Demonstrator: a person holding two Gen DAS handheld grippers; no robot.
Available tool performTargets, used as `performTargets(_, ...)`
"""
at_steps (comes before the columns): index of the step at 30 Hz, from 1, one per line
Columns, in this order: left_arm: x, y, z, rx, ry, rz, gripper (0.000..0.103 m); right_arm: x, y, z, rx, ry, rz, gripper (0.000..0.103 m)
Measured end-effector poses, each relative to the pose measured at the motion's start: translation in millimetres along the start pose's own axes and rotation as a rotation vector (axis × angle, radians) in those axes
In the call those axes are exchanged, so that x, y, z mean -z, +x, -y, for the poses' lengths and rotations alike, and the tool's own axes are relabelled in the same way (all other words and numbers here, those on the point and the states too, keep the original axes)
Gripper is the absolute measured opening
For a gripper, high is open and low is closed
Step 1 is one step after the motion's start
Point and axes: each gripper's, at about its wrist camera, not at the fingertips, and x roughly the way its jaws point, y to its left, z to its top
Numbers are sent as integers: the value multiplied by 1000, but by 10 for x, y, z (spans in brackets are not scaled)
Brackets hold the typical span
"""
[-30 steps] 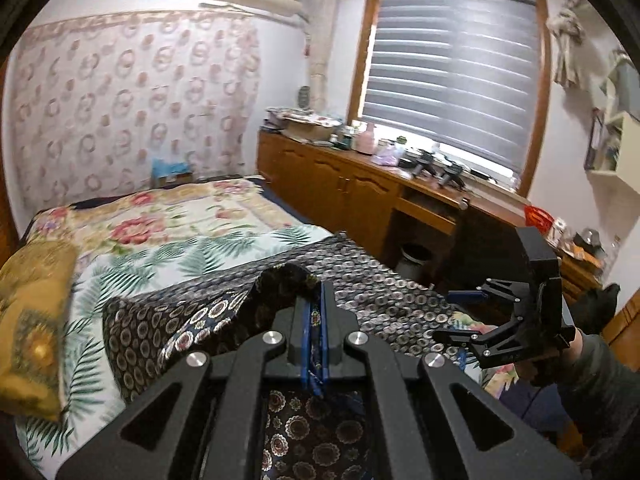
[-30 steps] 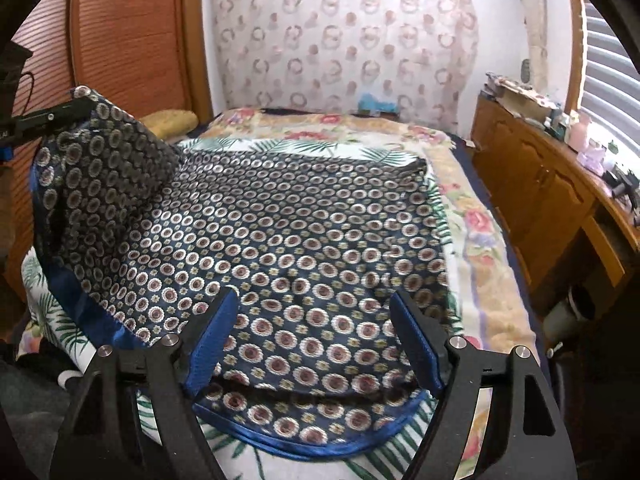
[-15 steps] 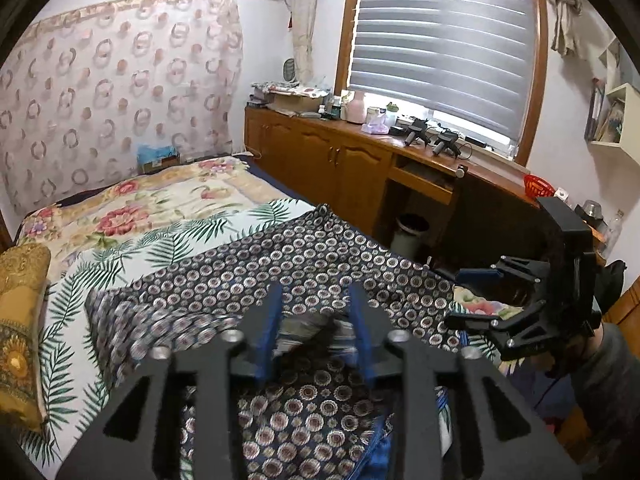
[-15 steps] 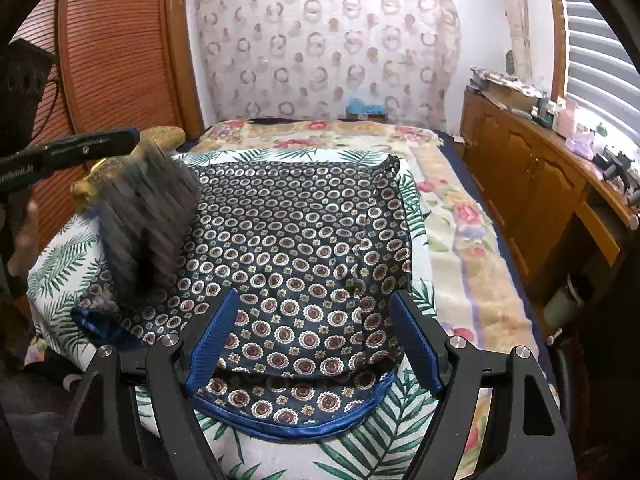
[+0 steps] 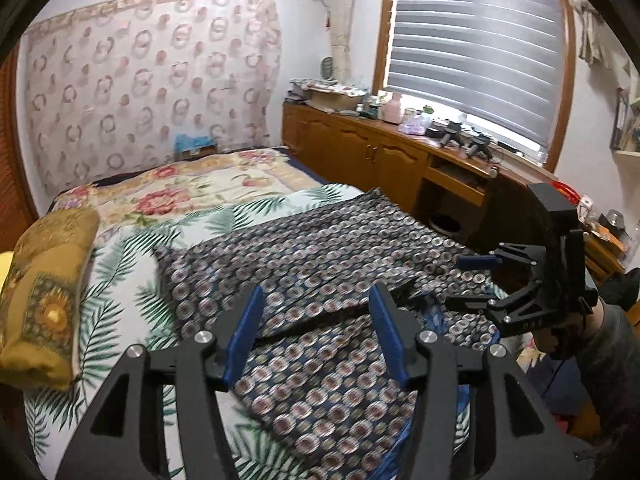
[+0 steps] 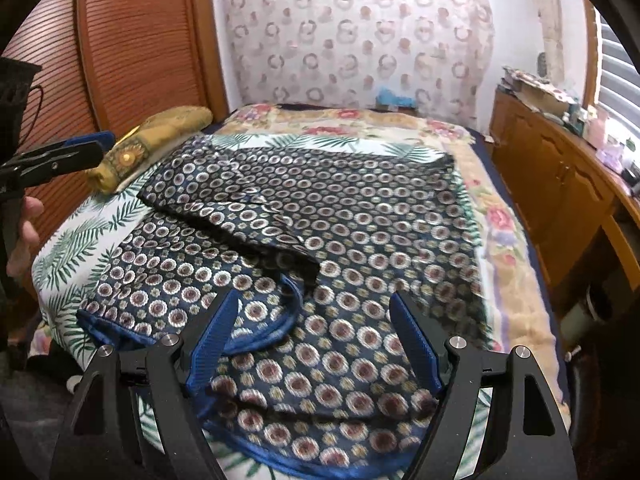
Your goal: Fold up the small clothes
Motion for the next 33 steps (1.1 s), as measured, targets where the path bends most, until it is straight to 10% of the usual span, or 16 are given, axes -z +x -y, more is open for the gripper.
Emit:
performTargets(15,367,-80,-413,-141,-74,-3,54,-228,790,-207,-14,-115,-136,75)
performTargets(17,392,-87,-442,-149,-79,-5,54,-237,827,-235,-15,-133,-147,69)
performTargets(22,446,-78,-484,-155,-96,-12,54,-243,832,-341,-32,-182,-151,17)
performTargets(33,495,-34,-469,-145,-113,-19,54,-324,312,-316,-19,-163,35,1)
